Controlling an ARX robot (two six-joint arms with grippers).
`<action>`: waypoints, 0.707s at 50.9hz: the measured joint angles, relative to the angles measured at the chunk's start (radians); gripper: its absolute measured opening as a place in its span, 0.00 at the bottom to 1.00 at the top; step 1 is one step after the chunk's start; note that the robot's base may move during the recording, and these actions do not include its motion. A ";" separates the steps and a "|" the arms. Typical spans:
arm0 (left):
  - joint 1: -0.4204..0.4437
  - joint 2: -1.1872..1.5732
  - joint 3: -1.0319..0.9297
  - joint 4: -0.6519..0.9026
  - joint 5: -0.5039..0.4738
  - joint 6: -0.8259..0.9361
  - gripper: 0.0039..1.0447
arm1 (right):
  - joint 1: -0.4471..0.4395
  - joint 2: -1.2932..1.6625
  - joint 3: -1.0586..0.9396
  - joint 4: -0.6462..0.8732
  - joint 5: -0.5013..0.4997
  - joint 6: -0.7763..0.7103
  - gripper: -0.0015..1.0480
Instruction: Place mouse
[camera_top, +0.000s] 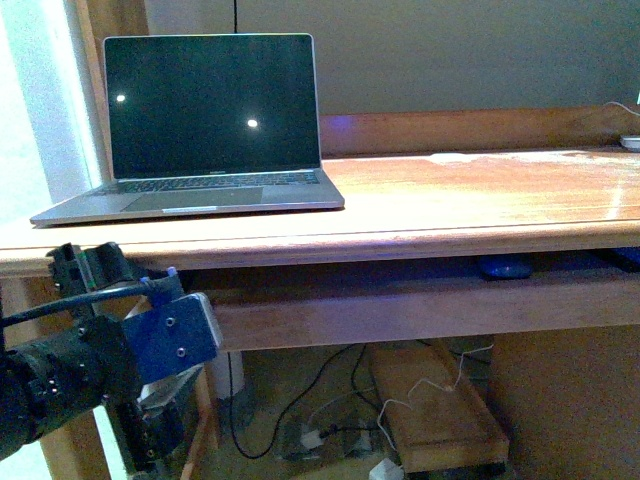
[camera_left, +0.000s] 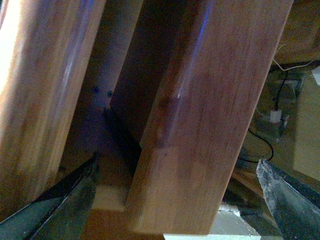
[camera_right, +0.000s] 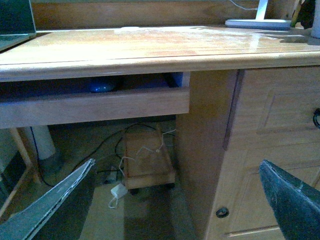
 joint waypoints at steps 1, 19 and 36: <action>-0.002 0.005 0.004 -0.002 0.002 0.003 0.93 | 0.000 0.000 0.000 0.000 0.000 0.000 0.93; -0.042 0.133 0.114 0.008 0.083 0.014 0.93 | 0.000 0.000 0.000 0.000 0.000 0.000 0.93; -0.064 0.153 0.155 -0.059 0.069 0.014 0.93 | 0.000 0.000 0.000 0.000 0.000 0.000 0.93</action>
